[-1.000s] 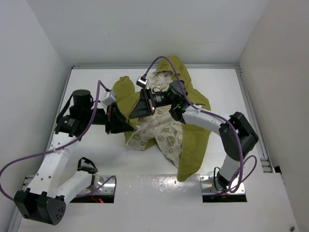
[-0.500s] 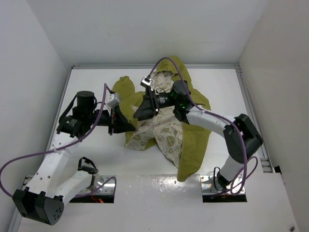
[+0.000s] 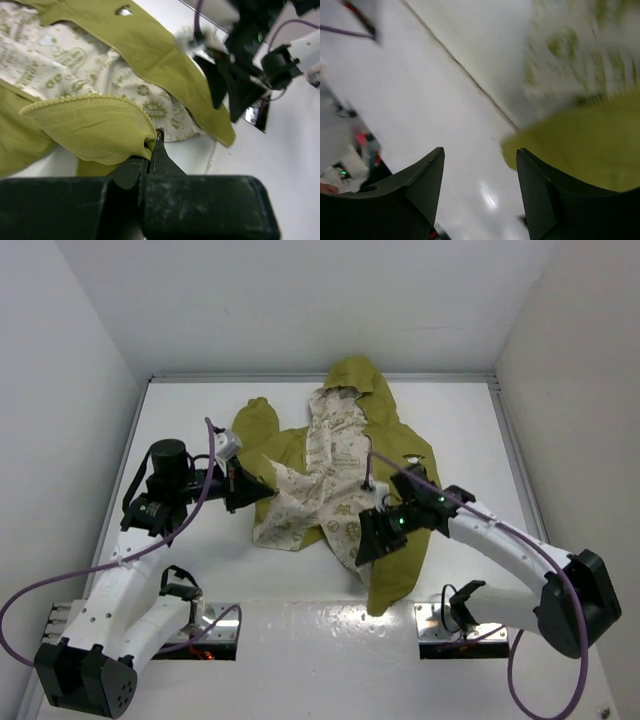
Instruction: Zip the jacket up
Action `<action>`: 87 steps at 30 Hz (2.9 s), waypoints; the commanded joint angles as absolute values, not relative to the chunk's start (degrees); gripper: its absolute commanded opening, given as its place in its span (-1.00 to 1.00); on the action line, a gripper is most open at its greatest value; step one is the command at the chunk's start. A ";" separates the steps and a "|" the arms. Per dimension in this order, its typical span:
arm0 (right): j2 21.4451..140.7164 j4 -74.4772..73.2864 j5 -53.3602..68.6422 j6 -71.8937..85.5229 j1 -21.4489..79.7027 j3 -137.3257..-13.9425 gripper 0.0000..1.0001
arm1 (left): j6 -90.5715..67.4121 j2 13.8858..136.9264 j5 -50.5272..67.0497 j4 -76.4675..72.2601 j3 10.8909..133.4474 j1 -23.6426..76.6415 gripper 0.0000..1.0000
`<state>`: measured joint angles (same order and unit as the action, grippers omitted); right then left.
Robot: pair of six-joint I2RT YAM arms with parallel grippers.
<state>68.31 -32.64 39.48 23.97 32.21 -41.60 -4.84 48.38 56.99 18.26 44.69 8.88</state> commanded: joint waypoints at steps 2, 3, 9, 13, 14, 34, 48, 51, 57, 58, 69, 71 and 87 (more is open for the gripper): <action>67.93 -44.92 21.46 21.32 35.41 -36.66 0.21 | -7.38 47.90 51.60 11.60 44.91 8.09 -1.00; 68.90 -45.35 17.09 23.97 35.94 -35.95 0.21 | -7.38 47.12 50.20 11.60 44.91 8.09 -1.00; 73.91 -45.45 9.32 28.91 39.11 -35.16 0.21 | -7.38 44.91 48.43 11.60 43.78 8.09 -1.00; 78.47 -44.21 4.14 30.67 43.06 -37.43 0.21 | -7.38 43.07 47.64 10.46 42.55 8.09 -1.00; 80.57 -44.21 3.70 30.93 43.33 -38.05 0.24 | -7.38 43.07 47.11 10.46 42.54 7.56 -1.00; 86.05 -40.17 -1.76 26.11 40.79 -44.82 -1.00 | -9.22 41.92 46.05 8.00 41.48 4.39 -1.00; 66.73 -35.05 13.52 6.79 27.25 -49.22 -1.00 | -12.22 41.92 45.35 2.64 39.72 4.92 -1.00; 64.78 -36.03 14.33 4.66 26.63 -47.20 -1.00 | -11.69 41.92 45.35 2.64 39.73 4.92 -1.00; 66.79 -30.09 0.21 5.53 30.31 -44.65 -1.00 | -9.50 41.31 45.88 2.64 38.50 6.93 -1.00; 67.06 -28.84 -1.83 7.36 31.02 -44.39 -1.00 | -8.88 40.70 45.88 2.64 37.97 8.07 -1.00; 58.82 -42.70 12.65 8.19 19.80 -54.57 -1.00 | 3.59 38.94 42.10 8.00 38.50 11.07 -1.00; 56.00 -45.51 13.62 6.95 15.14 -55.11 -1.00 | 5.00 38.94 42.10 8.53 38.50 11.07 -1.00; 50.80 -52.64 29.26 5.01 -15.80 -58.45 -1.00 | 12.83 41.22 40.96 10.90 38.50 11.07 -1.00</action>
